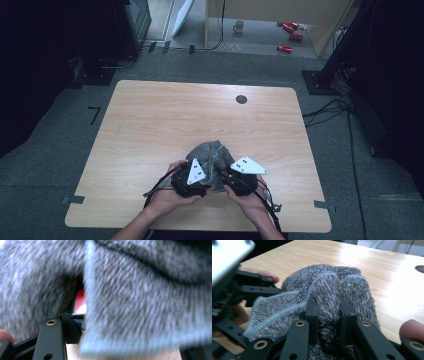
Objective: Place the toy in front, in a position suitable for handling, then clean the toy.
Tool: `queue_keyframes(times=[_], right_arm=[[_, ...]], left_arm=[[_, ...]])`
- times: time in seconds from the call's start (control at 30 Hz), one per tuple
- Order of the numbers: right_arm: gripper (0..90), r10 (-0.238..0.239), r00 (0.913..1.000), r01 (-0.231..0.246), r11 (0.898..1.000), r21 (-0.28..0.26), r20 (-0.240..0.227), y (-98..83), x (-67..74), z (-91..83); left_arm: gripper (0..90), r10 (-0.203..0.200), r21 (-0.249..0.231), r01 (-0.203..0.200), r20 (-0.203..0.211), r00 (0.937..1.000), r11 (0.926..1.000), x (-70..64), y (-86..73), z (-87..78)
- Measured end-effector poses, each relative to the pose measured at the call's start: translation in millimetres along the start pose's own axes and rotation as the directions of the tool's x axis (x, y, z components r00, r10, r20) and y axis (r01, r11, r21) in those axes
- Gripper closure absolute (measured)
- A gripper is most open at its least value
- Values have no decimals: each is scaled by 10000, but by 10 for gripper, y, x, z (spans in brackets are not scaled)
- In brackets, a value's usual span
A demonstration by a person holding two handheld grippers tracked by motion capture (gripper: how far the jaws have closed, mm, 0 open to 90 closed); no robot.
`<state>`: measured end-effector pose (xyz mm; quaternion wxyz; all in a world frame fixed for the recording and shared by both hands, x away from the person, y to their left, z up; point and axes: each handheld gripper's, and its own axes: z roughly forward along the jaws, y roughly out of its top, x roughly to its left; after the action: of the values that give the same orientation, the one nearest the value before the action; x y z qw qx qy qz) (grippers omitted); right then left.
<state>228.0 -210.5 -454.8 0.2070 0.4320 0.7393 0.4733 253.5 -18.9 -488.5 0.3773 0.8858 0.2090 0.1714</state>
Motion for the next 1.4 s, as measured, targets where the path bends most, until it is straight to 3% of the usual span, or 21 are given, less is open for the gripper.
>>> queue_keyframes(times=[0.17, 0.3, 0.43, 0.63, 0.83, 1.0, 1.07, 1.13, 1.23, 1.3, 1.4], right_arm=[[744, 74, 9994, -67, 9997, 214, -329, -4, 49, 17], [742, 28, 9997, -21, 9996, 279, -238, 8, 35, 12], [743, 284, 9995, -279, 9992, 274, -158, 3, -34, 9], [740, 134, 9993, -129, 9998, 144, -336, 5, 63, -2], [737, 597, 9981, -593, 9980, 238, -126, -21, -70, 16], [737, 645, 9974, -640, 9978, 158, -319, -23, -24, -7], [735, 503, 9984, -500, 9987, 109, -242, -26, -18, -13], [733, 657, 9977, -655, 9978, 102, -183, -37, -75, -14], [735, 810, 9964, -814, 9966, 148, 253, -53, -151, -14], [736, 1168, 9931, -1169, 9931, 117, 60, -61, -180, -44], [736, 1054, 9929, -1056, 9944, 2, -558, -23, -94, -87]], left_arm=[[351, 253, 227, -249, -148, 9996, 9994, -43, 10, 16], [351, 475, 60, -474, -321, 9984, 9989, -67, 22, -24], [351, 441, 54, -440, -205, 9988, 9990, -65, 26, -10], [351, 263, 8, -263, -133, 9996, 9997, -33, 16, -15], [351, 393, 19, -393, -138, 9991, 9992, -54, 17, -8], [351, 394, -17, -395, -93, 9992, 9992, -54, 34, 6], [352, 430, -65, -430, -86, 9990, 9991, -59, 40, 9], [351, 473, -100, -474, -68, 9989, 9988, -69, 45, 11], [351, 480, -145, -479, 26, 9988, 9987, -70, 49, 16], [351, 446, -149, -446, 15, 9990, 9989, -61, 55, 16], [351, 405, -120, -405, -48, 9992, 9991, -44, 62, 22]])
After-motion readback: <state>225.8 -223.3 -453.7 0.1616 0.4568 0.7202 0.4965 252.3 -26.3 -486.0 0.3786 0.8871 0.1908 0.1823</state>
